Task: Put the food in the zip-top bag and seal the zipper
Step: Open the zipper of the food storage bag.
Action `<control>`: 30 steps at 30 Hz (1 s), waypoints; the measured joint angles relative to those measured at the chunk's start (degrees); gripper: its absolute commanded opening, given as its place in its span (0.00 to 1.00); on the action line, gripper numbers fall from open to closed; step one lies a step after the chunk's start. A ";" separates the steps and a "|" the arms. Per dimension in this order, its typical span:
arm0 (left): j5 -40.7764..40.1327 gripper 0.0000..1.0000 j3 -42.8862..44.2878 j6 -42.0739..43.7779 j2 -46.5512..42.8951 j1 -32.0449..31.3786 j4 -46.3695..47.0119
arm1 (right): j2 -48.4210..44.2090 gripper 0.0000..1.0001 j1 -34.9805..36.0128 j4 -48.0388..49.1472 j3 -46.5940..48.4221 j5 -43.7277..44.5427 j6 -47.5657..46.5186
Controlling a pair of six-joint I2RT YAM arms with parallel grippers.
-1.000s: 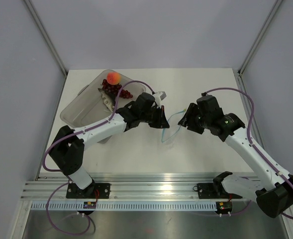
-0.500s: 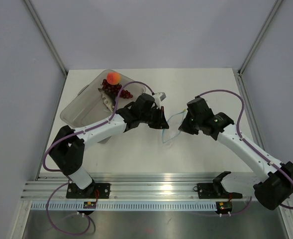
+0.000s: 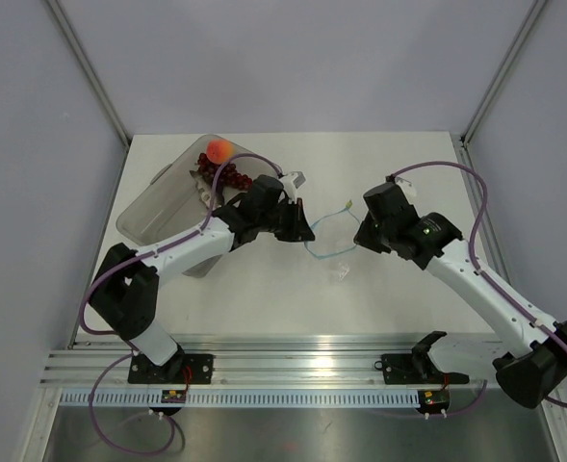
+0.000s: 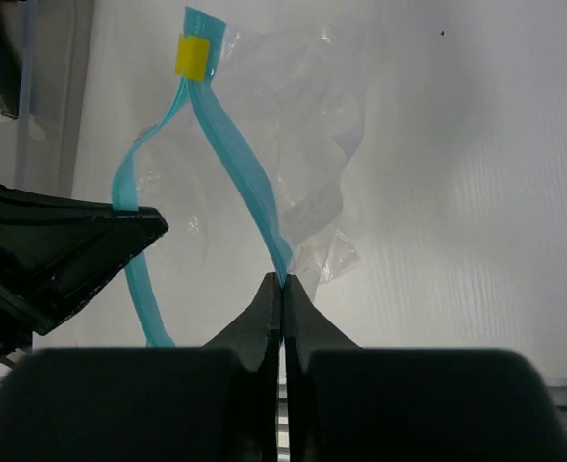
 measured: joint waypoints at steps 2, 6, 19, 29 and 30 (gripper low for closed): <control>0.33 0.00 0.00 0.26 0.00 0.57 -0.04 | 1.64 0.00 0.50 0.15 1.70 0.48 -0.39; 0.87 0.00 -1.09 1.62 -0.02 2.93 0.09 | 6.43 0.00 1.03 0.52 2.89 1.25 -1.09; -1.01 0.58 -3.06 6.47 0.07 5.81 -5.38 | 18.86 0.00 3.19 2.21 10.88 0.96 -4.72; -5.99 0.80 0.94 8.59 -3.19 12.48 -13.57 | 21.33 0.00 3.21 3.26 11.43 -0.59 -6.01; -7.41 0.81 1.73 8.70 -3.87 13.49 -14.71 | 21.33 0.00 3.21 3.50 11.43 -0.74 -6.10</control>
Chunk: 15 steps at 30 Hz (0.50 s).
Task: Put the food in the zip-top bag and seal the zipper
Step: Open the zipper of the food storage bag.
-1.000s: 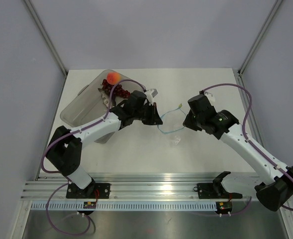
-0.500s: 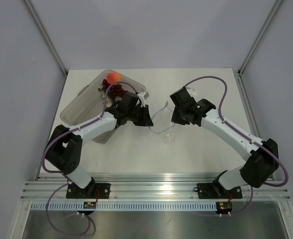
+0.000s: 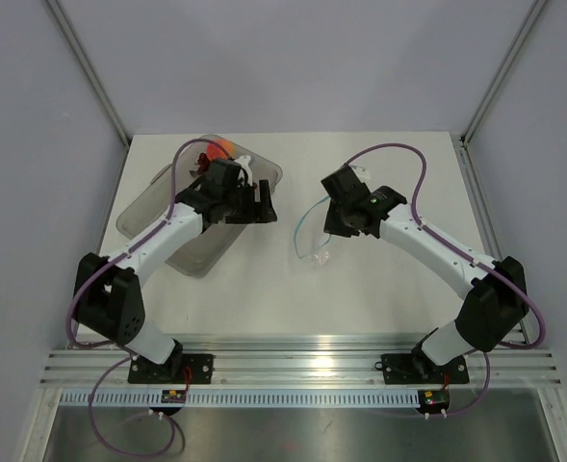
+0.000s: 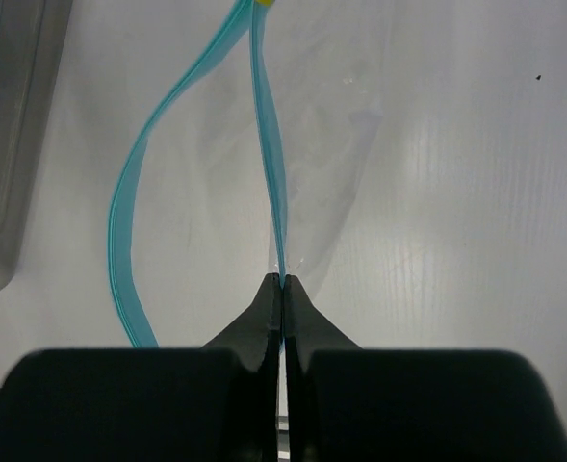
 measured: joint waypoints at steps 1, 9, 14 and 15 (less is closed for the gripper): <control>-1.36 0.82 0.96 0.11 -0.61 0.96 -0.96 | 0.00 0.00 0.00 0.24 0.00 -0.24 -0.13; -10.71 0.79 5.66 -1.53 -2.12 9.49 -5.16 | 0.04 0.00 0.02 0.68 0.02 -1.33 -1.62; -12.09 0.75 8.68 -3.80 1.64 16.26 -6.62 | 0.04 0.00 0.02 0.68 0.02 -1.81 -2.29; -11.82 0.75 9.16 -4.55 3.08 17.86 -6.58 | 0.04 0.00 0.02 0.68 0.02 -2.03 -2.45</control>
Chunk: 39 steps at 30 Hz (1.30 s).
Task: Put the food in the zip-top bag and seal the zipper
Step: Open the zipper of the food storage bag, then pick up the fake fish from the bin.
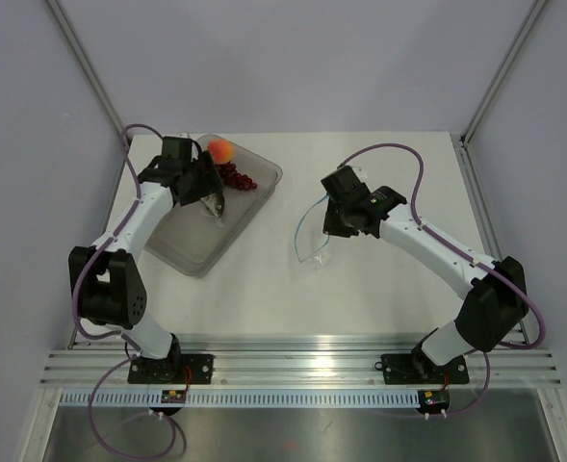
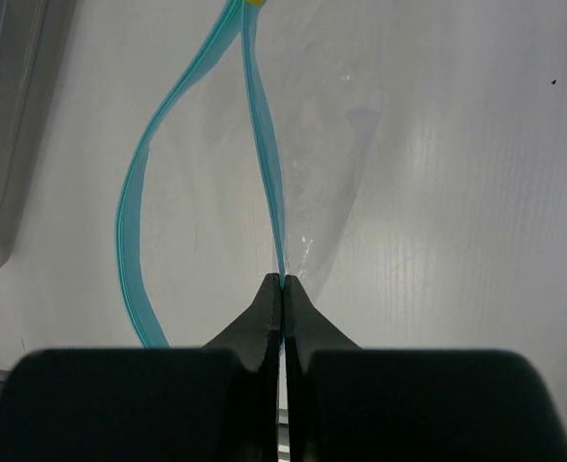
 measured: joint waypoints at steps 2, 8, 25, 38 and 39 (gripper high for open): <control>0.66 0.75 0.74 -1.18 2.75 2.14 -0.07 | 0.00 0.00 0.00 0.00 0.00 -0.33 -0.24; 1.03 0.74 6.56 -3.08 14.01 4.85 -0.92 | 0.00 0.00 0.00 -0.02 0.00 -0.74 -0.42; 1.73 0.65 11.82 -4.76 26.23 4.72 0.57 | 1.14 0.00 0.00 -0.37 0.07 -0.79 -0.83; 1.88 0.37 11.85 -4.26 27.32 4.87 0.87 | 1.46 0.00 0.00 -0.46 0.07 -1.77 -0.85; 1.88 0.37 11.85 -4.22 27.28 4.92 0.87 | 1.46 0.00 0.00 -0.48 0.07 -1.79 -0.85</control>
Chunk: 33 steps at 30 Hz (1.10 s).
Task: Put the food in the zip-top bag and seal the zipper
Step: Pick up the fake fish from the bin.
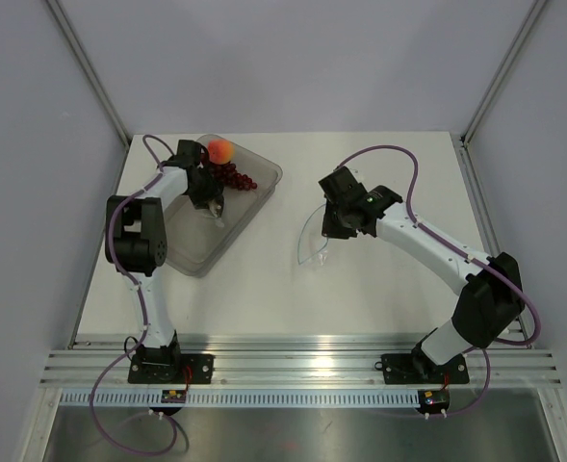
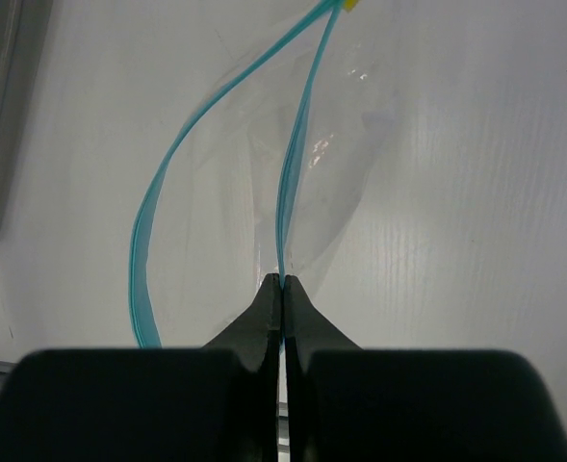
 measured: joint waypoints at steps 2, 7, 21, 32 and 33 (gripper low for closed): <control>-0.04 0.38 -0.24 0.00 -0.20 0.00 0.11 | 0.00 0.00 0.00 0.00 0.00 0.00 0.00; -0.68 0.37 -4.87 0.35 -3.87 0.11 0.85 | 0.00 0.00 0.00 0.00 0.00 -0.02 0.00; -4.85 0.37 -13.64 3.06 -21.07 0.15 -2.99 | 0.00 0.00 0.00 0.04 0.00 -0.46 0.02; -4.70 0.84 -19.89 2.49 -22.43 0.15 -5.79 | -0.02 0.00 0.00 0.07 -0.15 -0.50 0.02; -4.74 0.84 -19.65 2.49 -22.43 0.15 -6.10 | -0.02 0.00 0.00 0.07 -0.20 -0.50 0.02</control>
